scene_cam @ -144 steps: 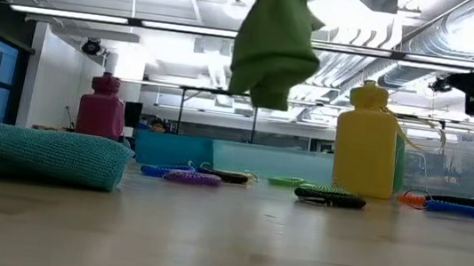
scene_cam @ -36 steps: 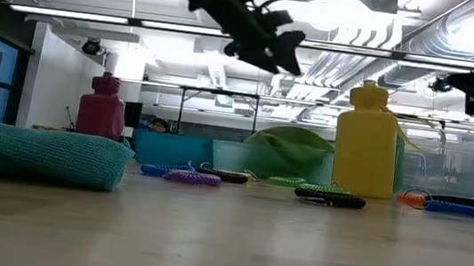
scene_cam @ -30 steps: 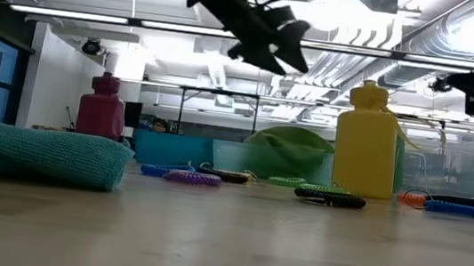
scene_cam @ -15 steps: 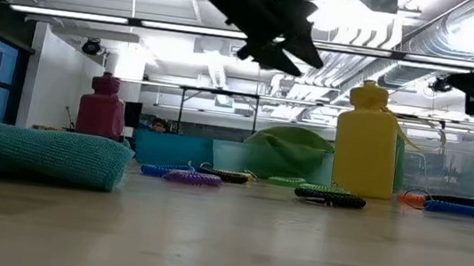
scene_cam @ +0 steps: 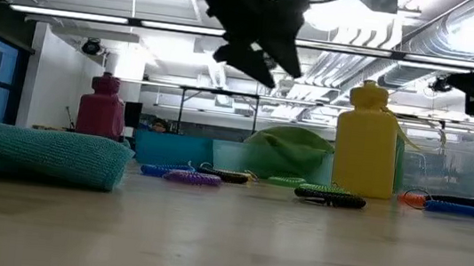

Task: Pick & Place Sports Items
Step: Put the left black spring keychain into the blue bin

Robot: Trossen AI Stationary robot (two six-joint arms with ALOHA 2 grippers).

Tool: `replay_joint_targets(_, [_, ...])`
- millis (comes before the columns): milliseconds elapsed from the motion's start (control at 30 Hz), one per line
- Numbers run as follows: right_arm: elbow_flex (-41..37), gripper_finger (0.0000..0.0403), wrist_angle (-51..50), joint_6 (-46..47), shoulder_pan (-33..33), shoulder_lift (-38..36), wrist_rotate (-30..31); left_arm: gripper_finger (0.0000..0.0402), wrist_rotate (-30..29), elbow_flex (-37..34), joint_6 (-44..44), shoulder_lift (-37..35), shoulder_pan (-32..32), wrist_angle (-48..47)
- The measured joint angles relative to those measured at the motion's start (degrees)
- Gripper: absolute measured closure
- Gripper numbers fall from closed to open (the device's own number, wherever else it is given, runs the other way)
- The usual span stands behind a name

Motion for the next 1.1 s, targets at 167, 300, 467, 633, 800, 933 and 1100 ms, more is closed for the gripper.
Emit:
replay_joint_targets(167, [0.00,0.0402,0.00,-0.02,0.02,0.00,0.00,0.0110,0.07,0.00,-3.30,0.00,-1.46,-6.45])
replay_joint_targets(300, [0.00,0.0402,0.00,0.00,0.00,-0.01,0.00,0.0110,2.21,0.00,-6.40,0.00,-2.18,-10.89])
replay_joint_targets(467, [0.00,0.0403,0.00,-0.02,0.00,0.00,0.00,0.0110,8.35,0.00,-9.45,0.00,-1.80,-15.14])
replay_joint_targets(633, [0.00,0.0403,0.00,-0.02,0.02,-0.02,0.00,0.0110,9.36,0.00,-15.39,0.91,-0.57,-16.21])
replay_joint_targets(800, [0.00,0.0403,0.00,-0.01,0.01,-0.01,0.00,0.0110,9.44,-0.04,-16.49,2.68,-0.17,-16.71])
replay_joint_targets(933, [0.00,0.0403,0.00,-0.02,0.02,-0.02,0.00,0.0110,9.69,-0.04,-15.32,4.60,0.47,-16.80])
replay_joint_targets(1100, [0.00,0.0403,0.00,-0.02,0.00,-0.02,0.00,0.0110,10.18,-0.04,-13.04,7.12,1.17,-16.81])
